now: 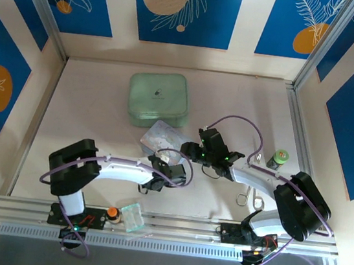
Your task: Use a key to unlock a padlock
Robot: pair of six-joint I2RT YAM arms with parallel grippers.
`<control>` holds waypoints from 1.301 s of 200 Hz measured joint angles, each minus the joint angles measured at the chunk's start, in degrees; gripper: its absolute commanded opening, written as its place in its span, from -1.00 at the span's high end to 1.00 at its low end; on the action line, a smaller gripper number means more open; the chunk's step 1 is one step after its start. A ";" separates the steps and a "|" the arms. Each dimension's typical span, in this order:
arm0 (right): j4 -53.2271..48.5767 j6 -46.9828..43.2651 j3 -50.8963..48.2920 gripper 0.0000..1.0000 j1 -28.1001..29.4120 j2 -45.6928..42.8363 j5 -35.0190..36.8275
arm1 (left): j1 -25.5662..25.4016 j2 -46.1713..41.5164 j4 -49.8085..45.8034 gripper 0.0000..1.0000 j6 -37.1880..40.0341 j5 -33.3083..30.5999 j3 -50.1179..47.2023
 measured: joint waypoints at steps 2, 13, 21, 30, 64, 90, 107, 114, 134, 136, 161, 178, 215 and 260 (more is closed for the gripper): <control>0.00 0.00 0.00 -0.11 -0.04 0.00 -0.07 | -0.02 0.00 0.02 0.54 0.02 0.00 0.00; -0.02 -0.15 0.00 -0.11 -0.37 0.02 -0.44 | -0.42 0.17 -0.13 0.50 -0.04 -0.02 0.09; -0.02 -0.24 0.00 -0.11 -0.68 0.02 -0.63 | -0.87 0.48 -0.79 0.48 -0.31 -0.09 0.50; -0.02 -0.42 0.00 -0.11 -0.96 0.02 -0.83 | -1.55 1.27 -2.14 0.47 -0.90 -0.55 1.55; -0.02 -0.63 -0.02 -0.11 -1.97 0.07 -1.64 | -3.54 3.76 -4.07 0.43 -1.92 -1.49 4.39; 0.00 -1.01 -0.02 -0.11 -2.16 0.09 -1.75 | -4.74 3.74 -4.66 0.29 -1.88 -1.46 4.94; -0.24 -1.51 -0.02 -0.12 -2.25 -0.17 -1.66 | -4.94 3.43 -4.55 -0.02 -1.99 -1.46 5.05; -0.57 -1.81 -0.02 -0.13 -2.32 -0.42 -1.55 | -4.94 2.93 -4.59 -0.37 -1.60 -1.51 5.05; -2.45 -3.50 -0.33 -0.26 -2.97 -2.16 -1.25 | -4.68 -0.96 -4.61 -0.80 -0.39 -2.16 5.05; -2.73 -3.69 -0.42 -0.29 -3.06 -2.47 -1.25 | -4.59 -1.60 -4.59 -0.84 -0.31 -2.16 5.05; -6.40 -7.13 -1.05 -0.99 -4.35 -7.04 -1.18 | -1.60 -10.69 -3.74 -0.99 3.23 -2.23 5.16; -9.46 -7.82 -0.94 -0.98 -3.85 -11.32 0.83 | 3.15 -16.72 -2.10 -0.99 5.95 -1.55 5.03; -18.38 -7.43 1.09 -0.94 1.16 -18.51 4.59 | 14.91 -27.89 5.51 -0.99 9.81 4.66 -1.40; -27.02 -0.72 4.48 -0.76 23.58 -17.97 14.95 | 23.43 -33.51 9.88 -0.99 10.58 12.85 -9.75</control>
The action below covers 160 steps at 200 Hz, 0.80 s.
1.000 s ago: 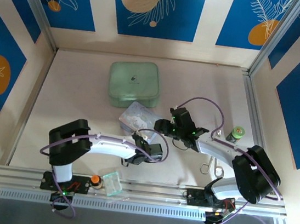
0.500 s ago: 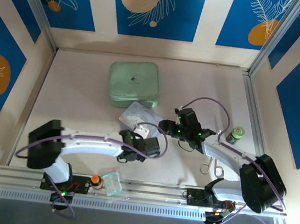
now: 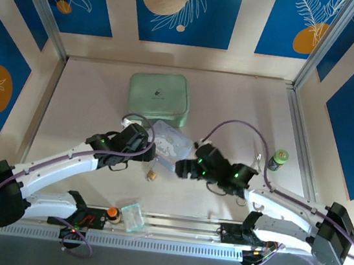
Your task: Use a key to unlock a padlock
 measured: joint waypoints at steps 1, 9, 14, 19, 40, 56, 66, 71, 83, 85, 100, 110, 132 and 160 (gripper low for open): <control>-0.15 0.22 0.24 -0.75 0.63 0.13 0.31 | 0.09 -0.04 0.07 -0.99 0.00 0.13 -0.09; -0.74 1.86 1.55 -0.71 3.56 1.38 1.29 | 1.11 -0.46 0.76 -0.99 0.00 1.44 -0.87; -0.72 2.73 2.43 -0.70 4.98 2.56 1.73 | 1.86 -0.68 1.38 -0.99 -0.04 2.40 -1.38; -0.59 3.56 3.26 -0.67 5.95 3.76 2.25 | 2.34 -0.74 1.81 -0.99 -0.02 3.04 -1.66; -0.15 5.77 6.93 -0.62 9.07 10.93 4.20 | 4.46 -0.81 3.61 -0.99 -0.04 5.90 -2.43; -0.20 7.13 9.84 -0.65 10.03 16.65 4.46 | 5.70 -1.20 4.46 -0.99 -0.07 6.91 -2.84; 0.02 7.78 11.43 -0.65 10.40 19.89 4.50 | 6.43 -1.46 4.46 -0.99 -0.02 6.97 -2.89; -0.04 8.00 12.24 -0.65 10.51 21.27 4.66 | 6.73 -1.53 4.44 -0.99 -0.02 6.97 -2.89; 0.00 8.46 14.38 -0.61 10.56 24.79 4.98 | 7.78 -1.60 4.26 -0.99 0.00 7.15 -2.95; 0.04 8.48 14.73 -0.61 10.56 25.44 5.07 | 7.98 -1.64 4.24 -0.99 -0.02 7.21 -2.99; -0.02 8.41 17.64 -0.57 10.34 30.05 5.29 | 9.16 -2.54 4.44 -0.99 -0.02 7.67 -3.87; 0.26 8.31 19.63 -0.54 10.12 33.22 5.31 | 9.57 -3.43 4.52 -0.99 -0.04 8.02 -4.68; 0.83 7.87 22.99 -0.48 9.38 39.45 5.53 | 9.97 -4.44 3.82 -0.99 0.02 7.98 -5.68; 0.61 7.72 25.31 -0.40 8.70 43.56 6.08 | 10.32 -4.94 2.19 -0.99 0.04 6.91 -6.08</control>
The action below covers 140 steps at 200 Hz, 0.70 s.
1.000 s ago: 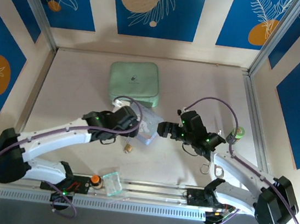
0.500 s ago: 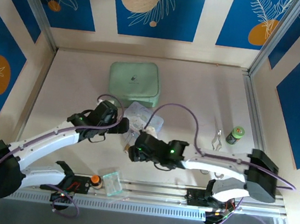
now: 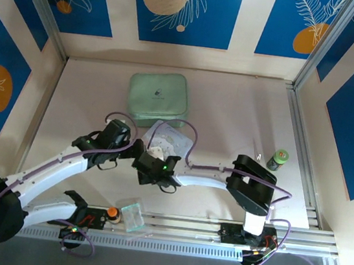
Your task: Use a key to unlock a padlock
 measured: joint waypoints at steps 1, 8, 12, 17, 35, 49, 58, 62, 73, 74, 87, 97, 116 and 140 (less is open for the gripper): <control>0.02 -0.04 0.07 -0.40 -0.02 0.13 0.02 | 0.00 -0.04 -0.02 -0.99 0.00 -0.04 0.00; 0.02 -0.07 0.35 -0.37 -0.04 0.61 0.07 | 0.02 -0.42 -0.22 -0.99 0.04 -0.22 -0.22; 0.15 -0.09 0.44 -0.35 -0.04 0.87 0.04 | 0.02 -0.68 -0.28 -0.99 0.07 -0.39 -0.35; 0.24 -0.24 0.57 -0.33 -0.04 1.22 0.04 | 0.02 -0.94 -0.39 -0.99 0.07 -0.44 -0.50; 0.15 -0.96 1.51 -0.21 -0.04 2.73 0.02 | 0.02 -1.42 -0.61 -0.99 0.07 -0.57 -0.70; -0.28 -0.92 2.95 -0.16 -0.04 4.44 0.20 | 0.04 -1.46 -0.66 -0.99 0.09 -1.11 -0.81; -0.76 -0.90 3.67 -0.15 -0.04 5.33 0.57 | 0.13 -1.46 -0.79 -0.99 0.09 -1.36 -1.01; -0.92 -0.94 3.89 -0.12 -0.04 5.64 0.59 | 0.13 -1.46 -0.90 -0.99 0.09 -1.44 -1.09; -1.77 -0.92 4.35 -0.05 -0.02 6.05 1.01 | 0.13 -1.44 -1.03 -0.99 0.11 -1.51 -1.16; -1.86 -0.94 4.42 -0.04 -0.02 6.08 0.98 | 0.13 -1.44 -1.05 -0.99 0.11 -1.55 -1.16; -2.64 -0.92 4.76 0.01 -0.02 6.14 1.16 | 0.13 -1.44 -0.96 -0.99 0.11 -1.64 -1.16; -3.10 -0.85 4.92 0.04 -0.04 6.27 1.29 | 0.13 -1.44 -0.96 -0.99 0.11 -1.64 -1.18; -3.93 -0.76 4.92 0.10 0.07 6.29 1.77 | 0.13 -1.46 -0.70 -0.99 0.13 -1.64 -1.20; -3.04 -0.50 3.56 0.17 0.07 5.57 2.23 | 0.13 -1.46 -0.66 -0.99 0.20 -1.68 -1.20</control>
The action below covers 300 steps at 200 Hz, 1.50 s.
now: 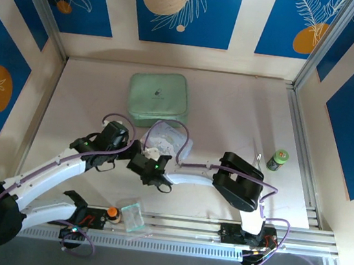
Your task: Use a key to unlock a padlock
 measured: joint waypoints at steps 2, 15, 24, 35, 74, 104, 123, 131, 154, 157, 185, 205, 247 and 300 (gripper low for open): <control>0.31 0.02 -0.28 0.17 0.00 -0.13 0.02 | 0.00 0.00 0.00 -0.99 0.00 0.00 0.00; 1.46 0.04 -2.32 0.23 -0.04 -1.60 0.02 | 0.00 0.00 0.00 -0.99 0.24 -0.02 0.00; 1.79 0.07 -3.67 0.26 -0.17 -2.60 0.00 | 0.00 0.00 -0.02 -0.99 0.61 -0.04 0.00; 1.75 0.09 -4.98 0.28 -0.28 -3.65 0.00 | 0.00 0.00 -0.11 -0.99 1.03 -0.15 0.00; 1.79 0.76 -8.50 0.27 -0.61 -6.47 -0.02 | -0.33 0.00 -0.13 -0.99 3.32 -0.37 0.07; 1.68 2.05 -14.10 0.26 -1.01 -11.06 -0.26 | -1.79 -0.13 1.03 -0.99 9.64 1.25 0.35; 2.36 2.69 -18.60 0.26 -2.12 -14.88 -1.14 | -3.26 -0.20 2.03 -1.00 14.78 3.32 1.16; 3.15 2.75 -20.55 0.26 -2.91 -16.55 -1.73 | -4.13 -0.20 2.71 -1.00 17.03 3.93 1.60; 5.64 2.80 -25.59 0.26 -5.42 -21.09 -3.45 | -8.28 1.27 4.26 -1.00 24.26 4.50 3.82; 5.86 2.78 -26.08 0.26 -5.66 -21.53 -3.61 | -9.09 1.77 4.39 -0.99 25.38 4.15 4.20; 7.26 2.60 -29.35 0.25 -7.56 -24.68 -4.50 | -17.51 9.07 6.29 -1.00 34.86 2.49 7.93; 8.55 2.64 -31.34 0.25 -9.11 -26.67 -5.60 | -21.20 14.25 8.33 -0.97 40.59 2.14 9.01; 10.82 3.63 -34.60 0.25 -12.28 -29.88 -7.78 | -22.03 22.75 13.46 -0.87 47.36 0.35 12.22; 12.81 4.31 -36.11 0.25 -13.33 -31.10 -8.96 | -22.71 29.55 18.69 -0.59 50.38 0.22 15.47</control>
